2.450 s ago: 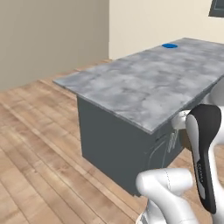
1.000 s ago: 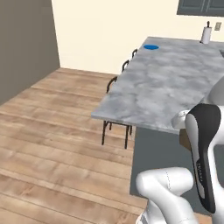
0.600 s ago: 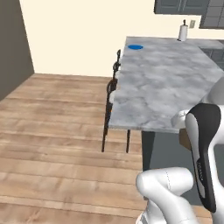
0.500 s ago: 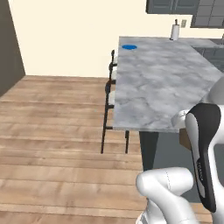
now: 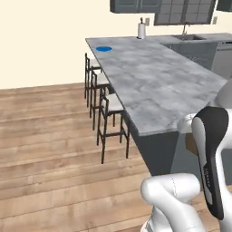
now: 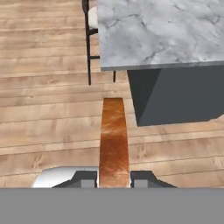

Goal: Start the toaster. Once the lever pops up, take the bread to the plate on the dining counter.

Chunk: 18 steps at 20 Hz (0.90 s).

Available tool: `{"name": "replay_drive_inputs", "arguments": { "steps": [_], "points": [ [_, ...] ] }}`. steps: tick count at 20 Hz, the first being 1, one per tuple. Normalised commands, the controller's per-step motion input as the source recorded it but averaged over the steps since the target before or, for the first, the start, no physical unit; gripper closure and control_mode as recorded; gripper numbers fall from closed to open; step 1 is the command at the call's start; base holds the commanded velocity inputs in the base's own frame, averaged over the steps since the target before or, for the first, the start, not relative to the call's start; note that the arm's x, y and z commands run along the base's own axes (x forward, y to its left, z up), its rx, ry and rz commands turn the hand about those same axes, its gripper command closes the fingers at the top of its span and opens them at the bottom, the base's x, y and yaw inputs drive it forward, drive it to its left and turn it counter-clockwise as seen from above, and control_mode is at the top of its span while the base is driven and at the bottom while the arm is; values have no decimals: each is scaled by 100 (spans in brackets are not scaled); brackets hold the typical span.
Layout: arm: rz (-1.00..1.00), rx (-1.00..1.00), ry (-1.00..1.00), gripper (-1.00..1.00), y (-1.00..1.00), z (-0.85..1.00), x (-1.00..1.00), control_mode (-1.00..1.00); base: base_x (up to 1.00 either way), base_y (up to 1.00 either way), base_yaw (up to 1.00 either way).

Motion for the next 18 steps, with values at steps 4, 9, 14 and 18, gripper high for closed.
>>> {"name": "replay_drive_inputs", "arguments": {
  "steps": [4, 9, 14, 18],
  "points": [
    [0, 0, 0, 100, 0, 0, 0, 100, 19, 100, -50],
    [0, 0, 0, 100, 0, 0, 0, 100, 15, 100, -50],
    [0, 0, 0, 100, 0, 0, 0, 100, 11, 100, -48],
    [0, 0, 0, 100, 0, 0, 0, 100, 10, 100, -49]
  ]
}}
